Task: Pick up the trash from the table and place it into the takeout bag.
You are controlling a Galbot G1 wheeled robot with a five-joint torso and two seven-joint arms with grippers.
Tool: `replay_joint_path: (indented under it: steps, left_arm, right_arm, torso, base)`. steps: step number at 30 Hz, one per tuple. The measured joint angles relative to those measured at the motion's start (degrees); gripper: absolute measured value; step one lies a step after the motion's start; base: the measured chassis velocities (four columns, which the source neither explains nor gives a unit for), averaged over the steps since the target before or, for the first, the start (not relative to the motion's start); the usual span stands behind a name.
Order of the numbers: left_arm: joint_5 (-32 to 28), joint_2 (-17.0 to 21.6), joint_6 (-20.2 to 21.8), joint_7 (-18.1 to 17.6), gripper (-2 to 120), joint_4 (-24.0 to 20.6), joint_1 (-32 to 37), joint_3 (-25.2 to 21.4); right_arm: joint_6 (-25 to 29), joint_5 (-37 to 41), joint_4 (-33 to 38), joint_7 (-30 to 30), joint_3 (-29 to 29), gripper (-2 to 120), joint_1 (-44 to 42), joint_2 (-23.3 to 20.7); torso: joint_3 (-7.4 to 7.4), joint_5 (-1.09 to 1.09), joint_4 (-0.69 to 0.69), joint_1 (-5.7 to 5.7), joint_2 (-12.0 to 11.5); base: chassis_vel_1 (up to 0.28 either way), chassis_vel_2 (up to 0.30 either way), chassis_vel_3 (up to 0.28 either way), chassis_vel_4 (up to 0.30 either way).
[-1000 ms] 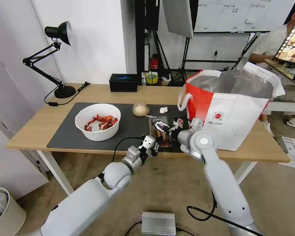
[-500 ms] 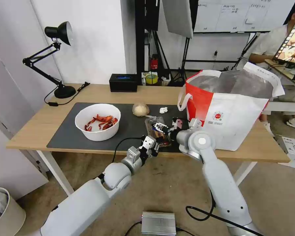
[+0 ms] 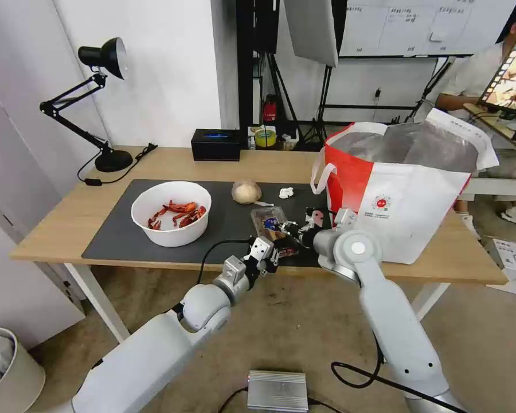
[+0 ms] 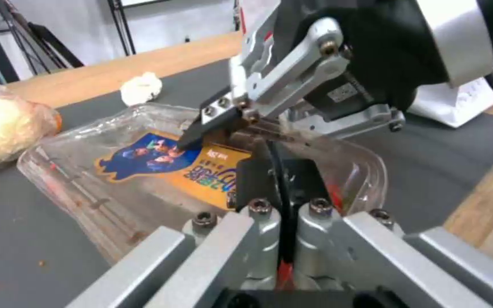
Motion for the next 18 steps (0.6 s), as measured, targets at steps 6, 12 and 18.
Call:
replay_joint_path:
  steps: [6, 12, 18]
  left_arm:
    - [0.0, 0.0, 0.0, -0.3, 0, 0.0, -0.1, 0.2]
    - [-0.1, 0.0, -0.3, -0.5, 0, -0.2, 0.1, 0.0]
    - [-0.6, 1.1, -0.4, -0.5, 0, -2.1, 1.3, -1.8]
  right_arm:
    - [0.0, 0.5, 0.3, 0.4, 0.0, 0, 0.0, -0.2]
    - [0.0, 0.9, 0.5, 0.7, 0.4, 0, -0.4, -0.2]
    - [0.1, 0.8, 0.5, 0.7, 0.7, 0, -0.9, 0.4]
  torso:
    - [0.0, 0.0, 0.01, 0.0, 0.0]
    - [-0.01, 0.0, 0.0, 0.0, 0.0]
    - [-0.01, -0.01, -0.01, 0.0, 0.0]
  base:
    - [0.0, 0.0, 0.0, 0.0]
    - [0.0, 0.0, 0.0, 0.0]
    - [0.0, 0.0, 0.0, 0.0]
